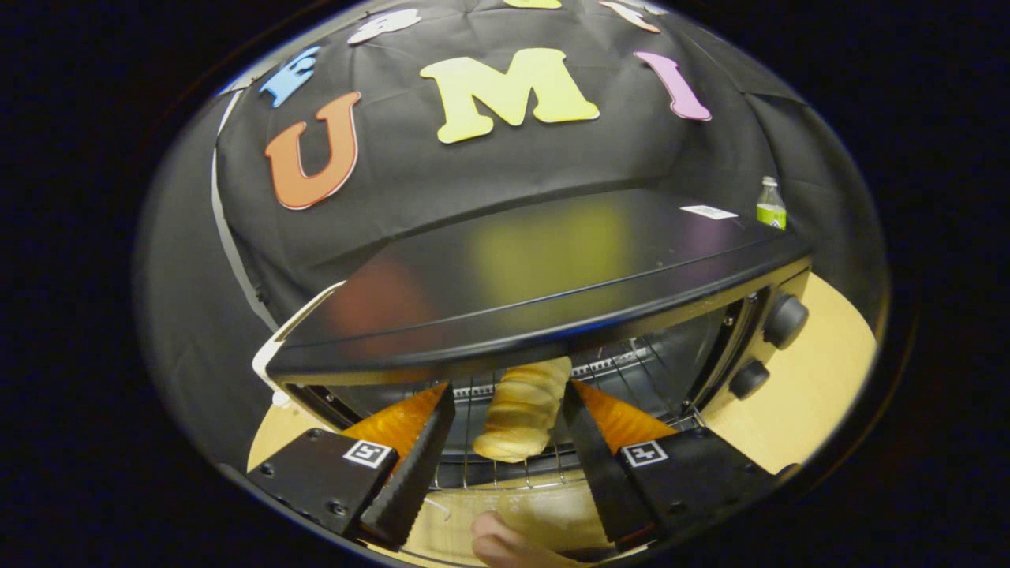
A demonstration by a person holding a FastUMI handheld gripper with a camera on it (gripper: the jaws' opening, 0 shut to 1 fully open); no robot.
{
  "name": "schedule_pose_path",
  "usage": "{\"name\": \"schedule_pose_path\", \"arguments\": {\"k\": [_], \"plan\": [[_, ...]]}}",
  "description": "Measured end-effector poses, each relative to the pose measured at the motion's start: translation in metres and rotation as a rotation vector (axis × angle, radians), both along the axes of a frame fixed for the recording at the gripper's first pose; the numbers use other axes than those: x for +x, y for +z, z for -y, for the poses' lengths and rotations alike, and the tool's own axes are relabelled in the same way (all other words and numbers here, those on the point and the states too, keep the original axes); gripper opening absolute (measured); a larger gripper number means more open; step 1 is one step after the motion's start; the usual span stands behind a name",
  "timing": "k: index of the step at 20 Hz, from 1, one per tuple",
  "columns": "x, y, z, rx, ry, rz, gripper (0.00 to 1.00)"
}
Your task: Open the toaster oven, put the food inside, and close the toaster oven door.
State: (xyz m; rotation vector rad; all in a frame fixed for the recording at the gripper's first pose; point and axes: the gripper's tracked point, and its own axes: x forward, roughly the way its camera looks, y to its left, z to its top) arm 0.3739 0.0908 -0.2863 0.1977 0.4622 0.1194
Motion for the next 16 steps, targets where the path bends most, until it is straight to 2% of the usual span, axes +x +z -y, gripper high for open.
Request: {"name": "schedule_pose_path", "arguments": {"k": [7, 16], "plan": [[-0.058, 0.016, 0.019, -0.058, 0.018, 0.039, 0.91], [-0.131, 0.013, 0.037, -0.12, 0.035, 0.047, 0.94]]}}
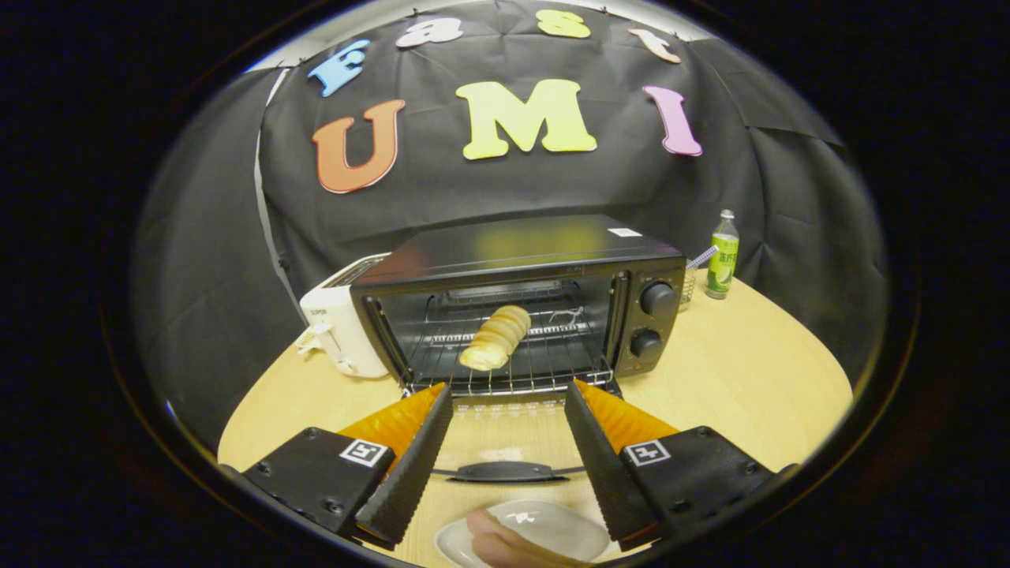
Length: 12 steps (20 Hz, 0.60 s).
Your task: Open the toaster oven, put the food inside, and close the toaster oven door.
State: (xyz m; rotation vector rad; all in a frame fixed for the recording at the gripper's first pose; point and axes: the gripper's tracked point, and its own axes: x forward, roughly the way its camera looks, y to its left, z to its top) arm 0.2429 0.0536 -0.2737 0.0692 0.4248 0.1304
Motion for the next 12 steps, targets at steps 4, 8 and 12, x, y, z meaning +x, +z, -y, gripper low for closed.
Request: {"name": "schedule_pose_path", "arguments": {"k": [4, 8, 12], "plan": [[-0.023, -0.021, -0.014, -0.031, 0.035, -0.016, 0.96], [-0.044, -0.058, -0.028, -0.038, 0.055, -0.076, 0.97], [-0.051, -0.096, -0.026, -0.058, 0.03, -0.155, 0.97]]}}
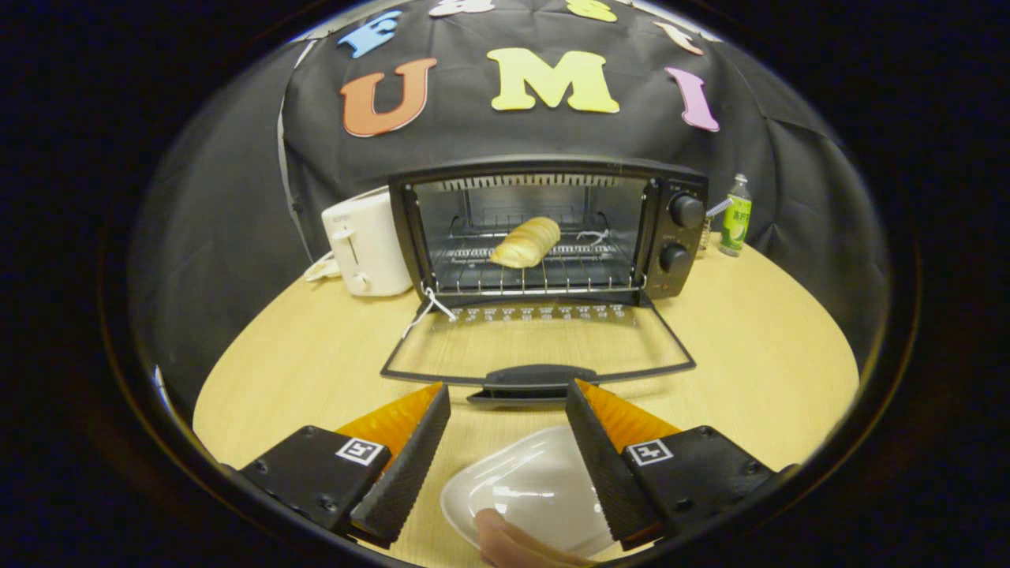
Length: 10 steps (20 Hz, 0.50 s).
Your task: Open the toaster oven, put the food inside, and close the toaster oven door.
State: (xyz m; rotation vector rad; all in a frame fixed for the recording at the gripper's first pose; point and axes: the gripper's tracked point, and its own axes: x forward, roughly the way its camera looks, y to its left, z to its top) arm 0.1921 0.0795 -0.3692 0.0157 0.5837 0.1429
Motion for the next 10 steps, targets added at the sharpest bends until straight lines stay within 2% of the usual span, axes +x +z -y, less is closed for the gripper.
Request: {"name": "schedule_pose_path", "arguments": {"k": [2, 4, 10], "plan": [[0.002, -0.012, 0.002, 0.018, -0.032, -0.045, 0.97], [0.014, -0.012, 0.009, -0.011, -0.048, -0.023, 0.97], [0.011, -0.002, 0.006, -0.015, -0.039, -0.03, 0.95]]}}
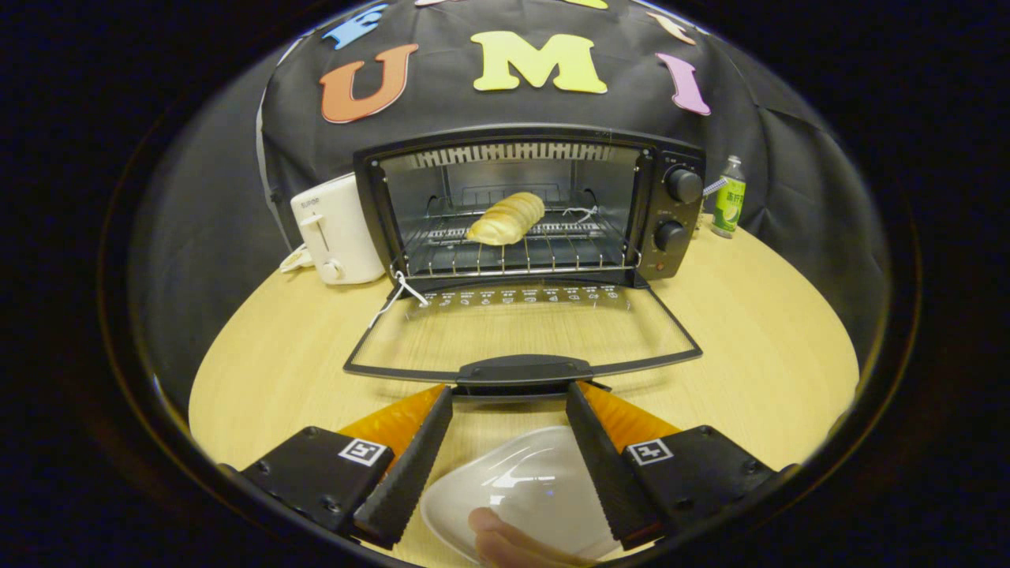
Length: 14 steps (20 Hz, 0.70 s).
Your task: Open the toaster oven, put the food inside, and close the toaster oven door.
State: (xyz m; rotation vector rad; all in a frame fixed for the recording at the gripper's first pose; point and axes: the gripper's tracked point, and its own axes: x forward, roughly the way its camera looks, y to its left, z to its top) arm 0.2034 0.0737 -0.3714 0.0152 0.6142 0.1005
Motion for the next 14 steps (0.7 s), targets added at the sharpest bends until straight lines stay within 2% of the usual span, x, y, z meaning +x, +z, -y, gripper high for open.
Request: {"name": "schedule_pose_path", "arguments": {"k": [7, 10, 14], "plan": [[0.003, 0.042, -0.002, -0.027, -0.018, 0.131, 0.97], [0.009, 0.064, -0.004, -0.069, -0.007, 0.231, 0.97], [0.015, 0.082, -0.006, -0.079, 0.009, 0.28, 0.96]]}}
